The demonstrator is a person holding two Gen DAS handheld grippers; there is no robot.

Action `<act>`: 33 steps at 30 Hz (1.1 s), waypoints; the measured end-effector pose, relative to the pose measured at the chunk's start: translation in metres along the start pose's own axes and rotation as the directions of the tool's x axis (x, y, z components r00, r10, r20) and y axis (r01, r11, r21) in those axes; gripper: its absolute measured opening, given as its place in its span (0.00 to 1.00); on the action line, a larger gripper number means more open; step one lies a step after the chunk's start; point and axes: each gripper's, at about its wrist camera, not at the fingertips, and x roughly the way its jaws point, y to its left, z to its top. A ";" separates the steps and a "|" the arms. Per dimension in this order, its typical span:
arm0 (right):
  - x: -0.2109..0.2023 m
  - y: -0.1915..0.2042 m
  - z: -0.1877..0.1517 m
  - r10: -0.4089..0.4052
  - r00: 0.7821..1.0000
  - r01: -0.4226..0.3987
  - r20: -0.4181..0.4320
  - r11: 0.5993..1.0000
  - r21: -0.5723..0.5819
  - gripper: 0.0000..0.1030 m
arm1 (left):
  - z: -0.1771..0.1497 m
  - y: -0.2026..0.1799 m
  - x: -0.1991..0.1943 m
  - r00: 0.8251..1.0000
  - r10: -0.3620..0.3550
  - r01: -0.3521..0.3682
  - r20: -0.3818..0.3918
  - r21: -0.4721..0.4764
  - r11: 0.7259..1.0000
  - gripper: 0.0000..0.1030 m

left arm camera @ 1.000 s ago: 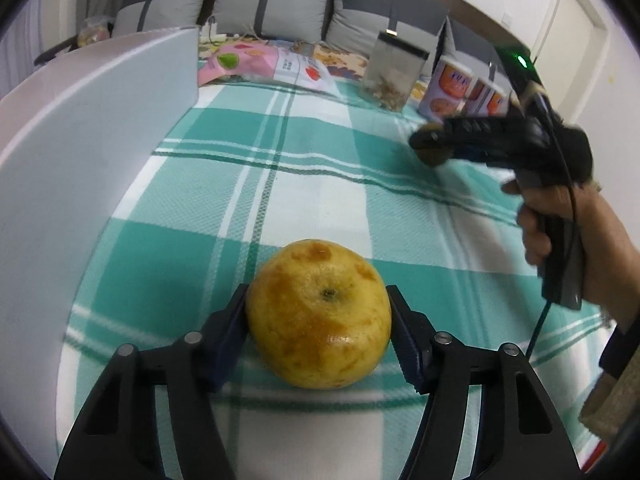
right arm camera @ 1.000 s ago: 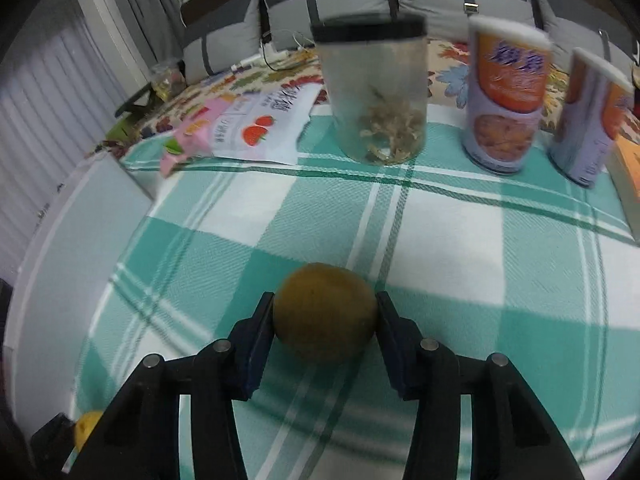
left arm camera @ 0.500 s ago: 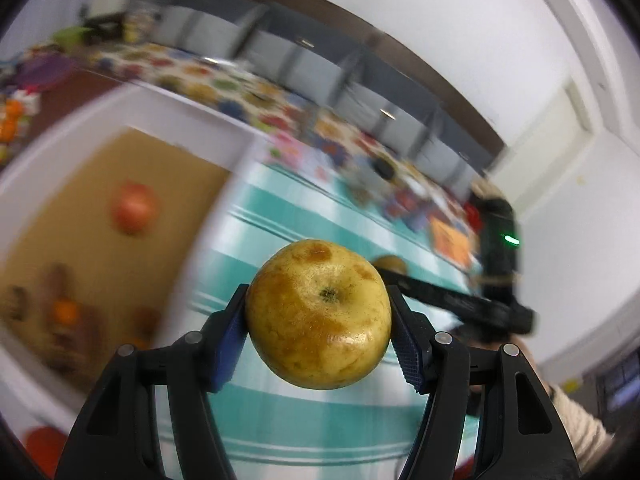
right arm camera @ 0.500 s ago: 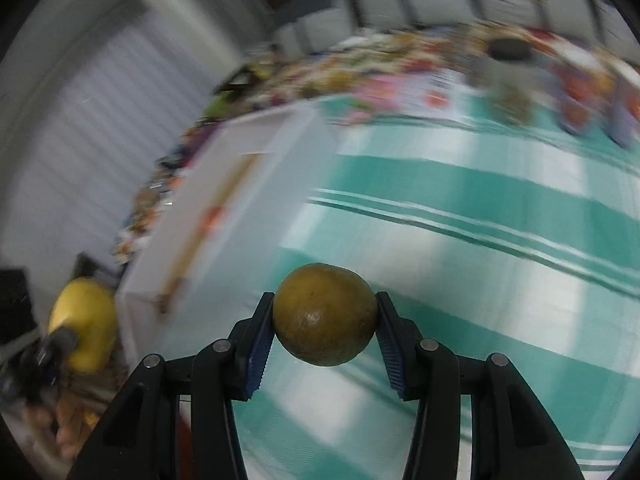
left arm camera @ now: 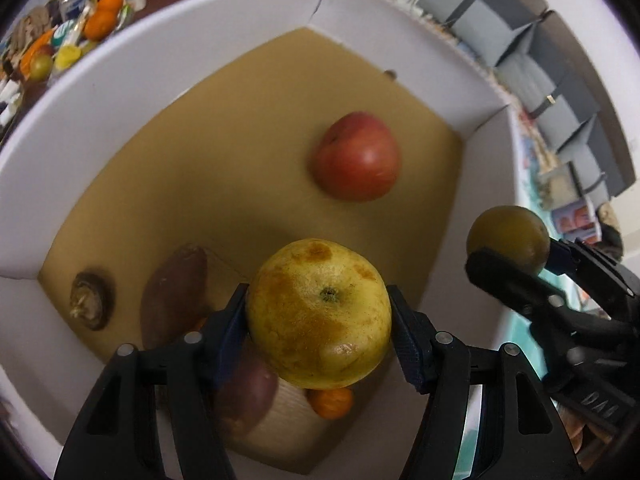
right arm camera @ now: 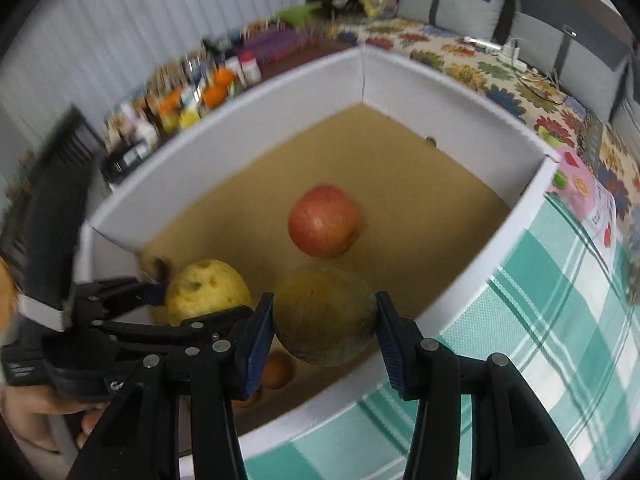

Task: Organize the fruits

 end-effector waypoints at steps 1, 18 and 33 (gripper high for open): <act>0.006 -0.001 0.000 -0.016 1.000 0.016 -0.015 1.000 -0.015 0.48 | 0.000 0.001 0.004 1.000 0.007 -0.007 -0.010 -0.008 1.000 0.65; -0.123 -0.017 -0.025 -0.128 0.971 0.091 0.201 0.979 0.182 0.95 | -0.036 -0.035 -0.133 0.899 0.086 -0.186 0.430 0.196 0.963 0.88; -0.165 0.061 -0.110 -0.127 0.963 0.075 0.238 0.974 0.216 0.98 | -0.112 -0.025 -0.187 0.846 0.230 -0.322 0.481 0.118 0.939 0.89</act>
